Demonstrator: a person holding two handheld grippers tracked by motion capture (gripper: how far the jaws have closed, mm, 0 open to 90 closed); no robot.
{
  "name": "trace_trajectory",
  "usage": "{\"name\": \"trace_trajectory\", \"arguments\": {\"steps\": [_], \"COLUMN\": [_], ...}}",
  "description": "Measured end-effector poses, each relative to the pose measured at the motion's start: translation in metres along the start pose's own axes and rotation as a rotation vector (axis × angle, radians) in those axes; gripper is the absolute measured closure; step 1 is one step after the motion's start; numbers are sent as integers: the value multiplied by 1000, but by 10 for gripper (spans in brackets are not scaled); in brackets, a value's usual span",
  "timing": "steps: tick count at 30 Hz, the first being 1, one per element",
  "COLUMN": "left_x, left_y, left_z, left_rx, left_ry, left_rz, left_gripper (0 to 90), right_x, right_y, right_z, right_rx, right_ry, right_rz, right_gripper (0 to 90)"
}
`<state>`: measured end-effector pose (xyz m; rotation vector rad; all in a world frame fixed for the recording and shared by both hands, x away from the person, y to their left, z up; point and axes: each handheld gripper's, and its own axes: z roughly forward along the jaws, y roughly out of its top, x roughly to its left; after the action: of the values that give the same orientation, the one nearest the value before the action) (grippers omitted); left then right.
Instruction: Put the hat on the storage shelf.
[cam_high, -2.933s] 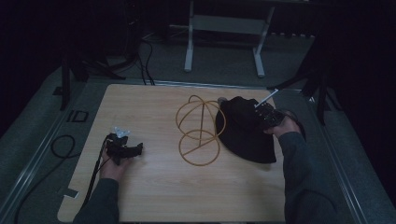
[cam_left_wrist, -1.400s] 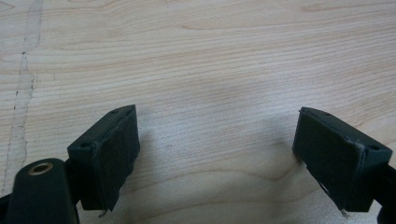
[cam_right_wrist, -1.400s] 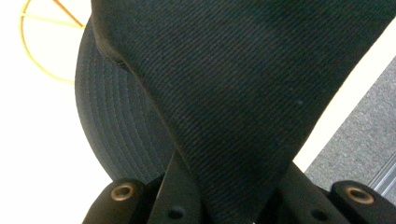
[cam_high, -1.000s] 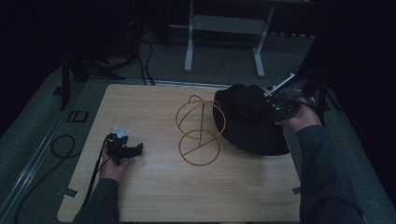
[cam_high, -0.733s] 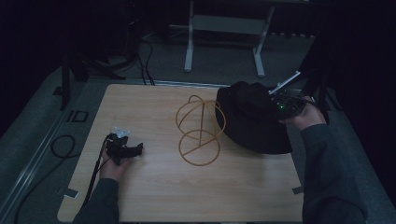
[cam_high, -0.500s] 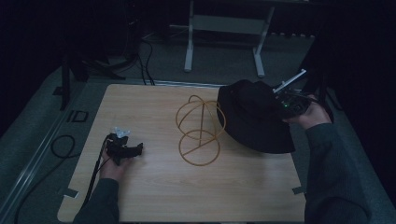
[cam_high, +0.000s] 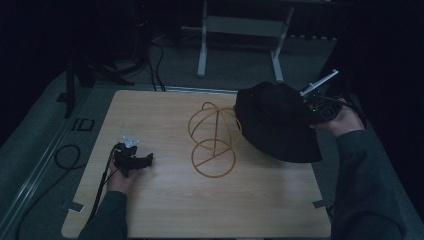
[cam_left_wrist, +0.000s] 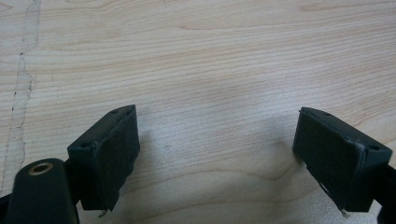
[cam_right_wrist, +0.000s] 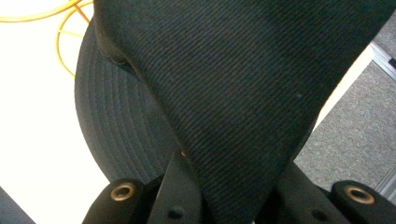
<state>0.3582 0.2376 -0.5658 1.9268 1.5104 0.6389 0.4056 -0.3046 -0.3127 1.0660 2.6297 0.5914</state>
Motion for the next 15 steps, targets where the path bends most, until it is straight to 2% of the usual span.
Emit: {"name": "trace_trajectory", "arguments": {"steps": [10, 15], "left_x": [0, 0], "left_y": [0, 0], "left_z": [0, 0], "left_rx": [0, 0], "left_ry": [0, 0], "left_rz": [0, 0], "left_gripper": [148, 149], "right_x": [-5, -5], "right_y": [0, 0], "right_z": [-13, -22], "right_rx": [-31, -46], "right_ry": [4, 9], "right_rz": [6, -10], "right_gripper": [871, 871]}}
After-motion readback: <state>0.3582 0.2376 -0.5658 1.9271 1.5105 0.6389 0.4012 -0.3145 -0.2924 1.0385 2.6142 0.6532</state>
